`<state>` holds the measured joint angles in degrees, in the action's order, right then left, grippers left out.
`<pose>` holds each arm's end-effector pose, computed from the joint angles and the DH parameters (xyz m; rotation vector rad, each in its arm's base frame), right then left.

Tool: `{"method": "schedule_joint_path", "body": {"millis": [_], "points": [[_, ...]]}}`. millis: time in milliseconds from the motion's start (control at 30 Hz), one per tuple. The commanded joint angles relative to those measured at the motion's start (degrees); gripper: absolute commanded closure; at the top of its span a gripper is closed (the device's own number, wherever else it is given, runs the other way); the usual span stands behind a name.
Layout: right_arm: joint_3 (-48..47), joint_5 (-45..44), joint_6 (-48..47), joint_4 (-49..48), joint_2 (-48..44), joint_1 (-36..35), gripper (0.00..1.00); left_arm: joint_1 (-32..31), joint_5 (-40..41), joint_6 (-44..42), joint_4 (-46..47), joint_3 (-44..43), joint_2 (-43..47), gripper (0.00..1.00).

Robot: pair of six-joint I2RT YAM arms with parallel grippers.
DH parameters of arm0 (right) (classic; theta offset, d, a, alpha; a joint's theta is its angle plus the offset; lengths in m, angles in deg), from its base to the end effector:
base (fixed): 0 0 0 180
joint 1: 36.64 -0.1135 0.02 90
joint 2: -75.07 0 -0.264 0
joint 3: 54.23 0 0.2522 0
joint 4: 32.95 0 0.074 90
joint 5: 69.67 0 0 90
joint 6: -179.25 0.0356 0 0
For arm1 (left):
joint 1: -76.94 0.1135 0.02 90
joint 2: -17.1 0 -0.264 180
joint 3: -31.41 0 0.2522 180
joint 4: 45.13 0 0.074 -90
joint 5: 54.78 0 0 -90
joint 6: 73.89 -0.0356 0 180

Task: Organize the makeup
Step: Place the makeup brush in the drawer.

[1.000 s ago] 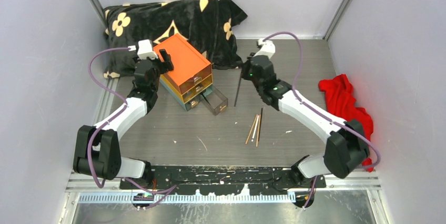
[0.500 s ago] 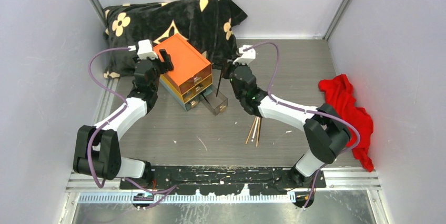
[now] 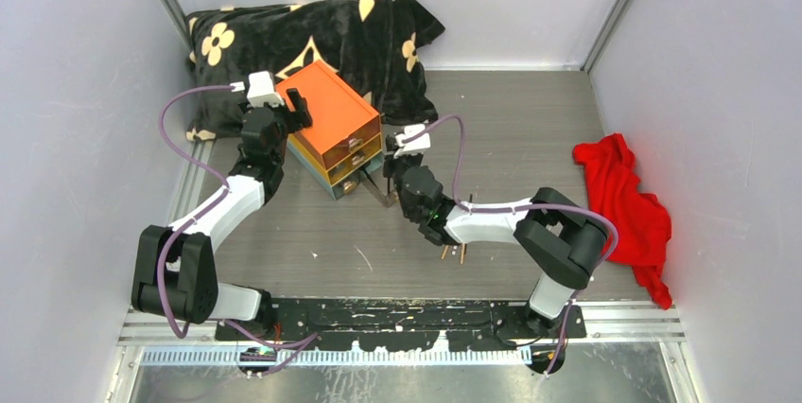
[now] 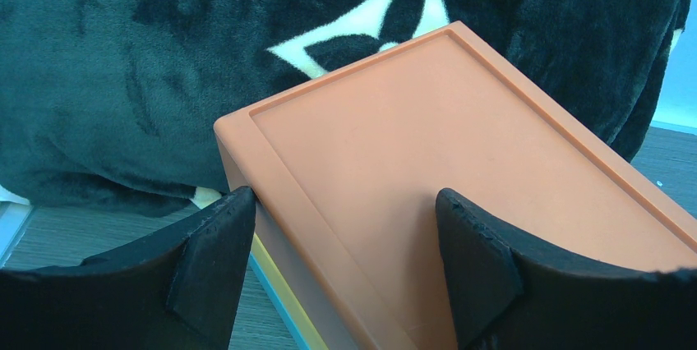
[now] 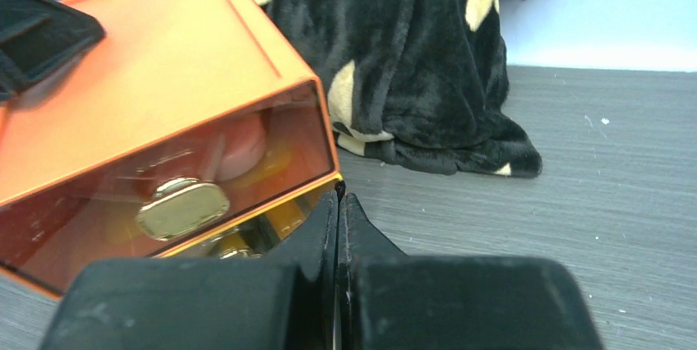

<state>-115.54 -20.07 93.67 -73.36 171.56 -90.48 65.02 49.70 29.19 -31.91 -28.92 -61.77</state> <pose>0.2291 0.2743 0.2397 -0.0725 1.5067 0.2966 0.3112 -0.0566 0.2823 -0.2078 1.6490 -0.1208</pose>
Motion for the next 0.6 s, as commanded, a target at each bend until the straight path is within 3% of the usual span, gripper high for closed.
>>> {"method": "schedule_joint_path", "body": {"millis": [0, 567], "points": [[0.7, -5.1, -6.8, -10.0, -0.6, -2.4, 0.99, -1.7, -9.2, -3.0, -16.8, 3.5, -4.1, 0.23], [8.1, -9.0, -7.4, -7.6, -4.2, -7.7, 0.99, -1.7, -9.2, -3.0, -16.7, 3.5, -4.0, 0.23]]}}
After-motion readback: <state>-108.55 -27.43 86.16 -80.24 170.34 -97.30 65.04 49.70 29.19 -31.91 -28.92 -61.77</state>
